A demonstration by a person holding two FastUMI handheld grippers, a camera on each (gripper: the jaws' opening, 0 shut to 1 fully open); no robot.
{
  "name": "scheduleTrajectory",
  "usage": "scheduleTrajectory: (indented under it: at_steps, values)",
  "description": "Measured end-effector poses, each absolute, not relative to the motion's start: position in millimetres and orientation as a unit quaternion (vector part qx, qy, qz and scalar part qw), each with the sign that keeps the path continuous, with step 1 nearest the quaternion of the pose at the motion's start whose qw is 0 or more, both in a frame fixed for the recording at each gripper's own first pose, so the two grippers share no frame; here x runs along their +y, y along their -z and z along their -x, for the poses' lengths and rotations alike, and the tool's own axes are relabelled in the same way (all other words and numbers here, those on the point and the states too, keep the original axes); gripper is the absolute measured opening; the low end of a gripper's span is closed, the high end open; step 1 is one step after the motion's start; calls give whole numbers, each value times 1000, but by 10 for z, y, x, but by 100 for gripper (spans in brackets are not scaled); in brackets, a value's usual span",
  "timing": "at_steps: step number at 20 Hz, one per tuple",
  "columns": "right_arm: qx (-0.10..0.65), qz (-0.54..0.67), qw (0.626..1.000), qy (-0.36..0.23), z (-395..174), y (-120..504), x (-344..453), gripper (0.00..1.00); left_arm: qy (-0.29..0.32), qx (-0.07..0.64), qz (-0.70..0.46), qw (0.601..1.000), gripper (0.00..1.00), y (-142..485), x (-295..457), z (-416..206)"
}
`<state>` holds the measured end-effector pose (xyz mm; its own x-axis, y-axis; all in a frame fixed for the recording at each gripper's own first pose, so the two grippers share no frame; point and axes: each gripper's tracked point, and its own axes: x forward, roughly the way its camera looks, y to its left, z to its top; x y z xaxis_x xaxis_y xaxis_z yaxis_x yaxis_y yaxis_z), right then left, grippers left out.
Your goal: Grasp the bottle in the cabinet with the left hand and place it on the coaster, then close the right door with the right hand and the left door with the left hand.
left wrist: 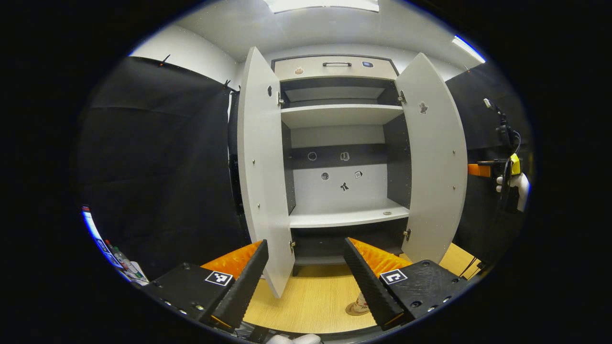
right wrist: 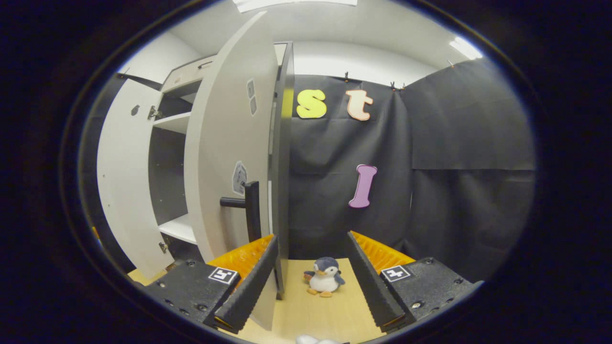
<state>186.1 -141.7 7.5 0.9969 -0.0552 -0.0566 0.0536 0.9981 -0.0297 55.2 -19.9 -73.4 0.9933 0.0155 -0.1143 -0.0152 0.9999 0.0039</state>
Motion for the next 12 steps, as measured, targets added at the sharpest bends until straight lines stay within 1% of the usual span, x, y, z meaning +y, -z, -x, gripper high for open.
scheduleTrajectory:
  at_steps: [5,12]
  values:
    - [30,13,999,9,-1840,-59,-1185,94,-24,64,-3,998,96,791,-62,-453]
    - [27,15,999,-30,-1887,-40,-624,95,-51,76,-6,996,96,854,138,-270]
